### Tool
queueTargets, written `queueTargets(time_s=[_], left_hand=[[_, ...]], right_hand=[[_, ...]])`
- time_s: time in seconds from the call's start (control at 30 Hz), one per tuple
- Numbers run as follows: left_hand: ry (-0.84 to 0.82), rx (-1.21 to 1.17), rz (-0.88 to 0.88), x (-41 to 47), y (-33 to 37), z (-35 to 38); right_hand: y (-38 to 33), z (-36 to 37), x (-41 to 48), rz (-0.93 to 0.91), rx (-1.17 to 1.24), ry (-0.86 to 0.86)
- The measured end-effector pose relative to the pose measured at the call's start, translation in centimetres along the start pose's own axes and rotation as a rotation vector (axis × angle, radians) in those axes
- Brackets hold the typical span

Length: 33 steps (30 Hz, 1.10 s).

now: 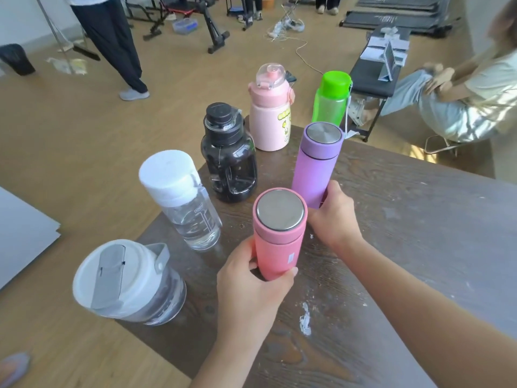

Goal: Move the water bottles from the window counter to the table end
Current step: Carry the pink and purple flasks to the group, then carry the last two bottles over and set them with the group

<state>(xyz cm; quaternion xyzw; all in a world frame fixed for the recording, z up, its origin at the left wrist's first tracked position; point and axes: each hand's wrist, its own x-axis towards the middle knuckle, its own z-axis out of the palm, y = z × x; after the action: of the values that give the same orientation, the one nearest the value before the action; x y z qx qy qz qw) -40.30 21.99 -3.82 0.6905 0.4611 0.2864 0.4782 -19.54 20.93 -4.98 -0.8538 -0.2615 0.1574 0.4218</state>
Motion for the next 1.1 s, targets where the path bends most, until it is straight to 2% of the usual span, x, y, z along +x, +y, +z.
queueTargets(time_s=[0.27, 0.4, 0.5, 0.6, 0.7, 0.87, 1.1], left_hand=[[-0.018, 0.004, -0.012, 0.7, -1.2, 0.2], [-0.081, 0.01, -0.003, 1.2, -1.1, 0.1], [-0.112, 0.137, -0.022, 0.5, -0.8, -0.4], [-0.005, 0.355, -0.122, -1.8, -1.2, -0.2], [0.023, 0.36, -0.16, -4.5, -1.0, 1.7], [-0.15, 0.385, 0.02, -7.5, 1.9, 9.3], [-0.463, 0.343, 0.258, -12.4, 10.0, 24.3]], right_hand=[[0.4, 0.5, 0.4, -0.003, -0.011, -0.013], [0.8, -0.2, 0.4, -0.022, -0.048, -0.058], [1.6, -1.9, -0.8, -0.021, -0.069, -0.09], [3.2, -4.7, -2.5, -0.011, -0.089, -0.071], [5.4, -8.2, -4.0, -0.006, -0.101, -0.032], [10.3, -16.0, -6.2, 0.018, -0.174, 0.036], [19.2, -29.1, -11.3, 0.143, -0.254, 0.26]])
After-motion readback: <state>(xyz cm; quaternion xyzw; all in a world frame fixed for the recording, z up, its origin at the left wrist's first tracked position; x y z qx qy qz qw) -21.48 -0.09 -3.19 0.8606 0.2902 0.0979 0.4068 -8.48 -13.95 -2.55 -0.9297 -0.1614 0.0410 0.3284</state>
